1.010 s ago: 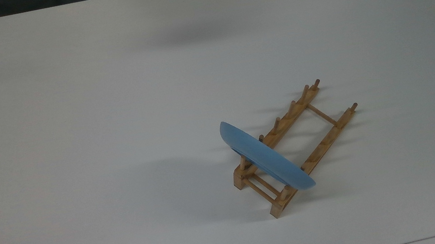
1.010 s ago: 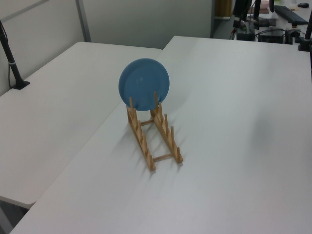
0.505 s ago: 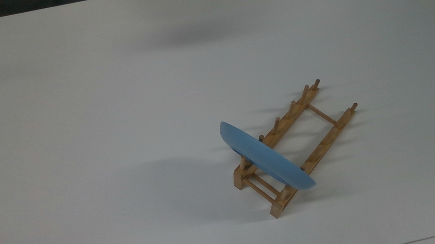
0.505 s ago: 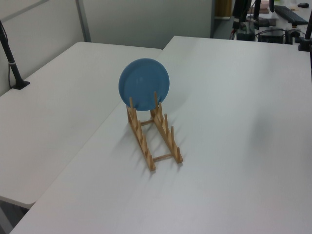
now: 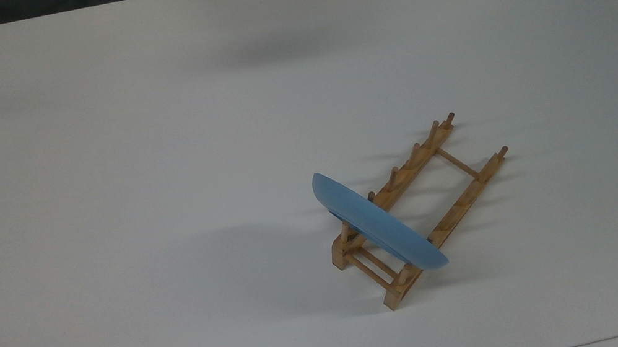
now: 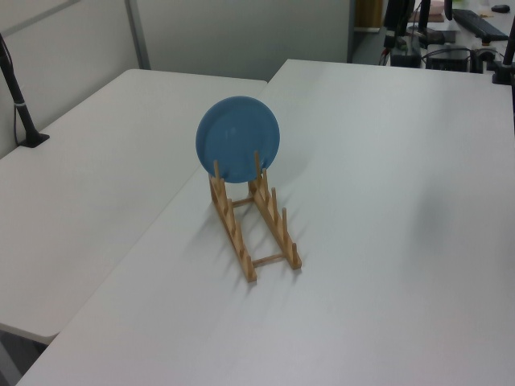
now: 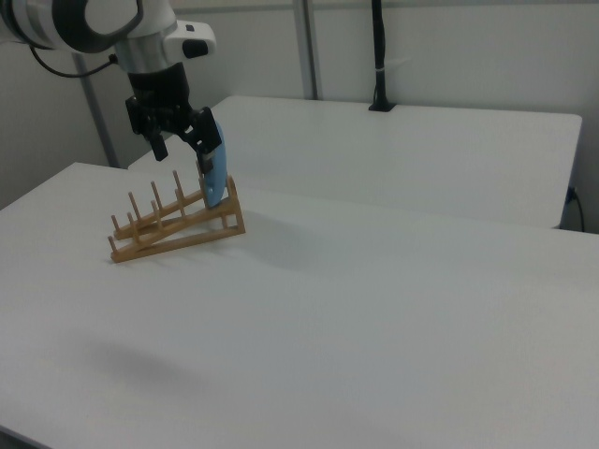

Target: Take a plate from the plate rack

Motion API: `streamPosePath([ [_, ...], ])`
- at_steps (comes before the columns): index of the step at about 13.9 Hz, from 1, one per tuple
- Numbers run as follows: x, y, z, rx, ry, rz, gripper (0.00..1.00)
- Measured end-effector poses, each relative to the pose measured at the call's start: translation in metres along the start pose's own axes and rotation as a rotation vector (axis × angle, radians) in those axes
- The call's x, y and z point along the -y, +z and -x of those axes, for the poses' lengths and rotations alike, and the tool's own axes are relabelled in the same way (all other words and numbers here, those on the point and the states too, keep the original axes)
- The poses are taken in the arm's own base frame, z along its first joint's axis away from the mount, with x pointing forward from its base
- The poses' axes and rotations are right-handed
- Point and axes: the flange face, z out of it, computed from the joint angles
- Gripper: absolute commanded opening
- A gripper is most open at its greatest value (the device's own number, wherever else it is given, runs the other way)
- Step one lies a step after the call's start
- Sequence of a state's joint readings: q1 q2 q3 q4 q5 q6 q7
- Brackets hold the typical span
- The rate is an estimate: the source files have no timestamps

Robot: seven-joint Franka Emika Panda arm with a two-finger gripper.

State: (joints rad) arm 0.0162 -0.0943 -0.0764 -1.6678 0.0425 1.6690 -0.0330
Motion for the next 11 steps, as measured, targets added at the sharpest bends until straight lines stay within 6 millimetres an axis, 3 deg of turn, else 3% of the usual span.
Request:
streamPosePath([
  [6, 0.002, 0.010, -0.004, 0.018, -0.014, 0.000, 1.00],
  [11, 0.002, 0.029, -0.014, 0.041, -0.202, -0.002, 1.00],
])
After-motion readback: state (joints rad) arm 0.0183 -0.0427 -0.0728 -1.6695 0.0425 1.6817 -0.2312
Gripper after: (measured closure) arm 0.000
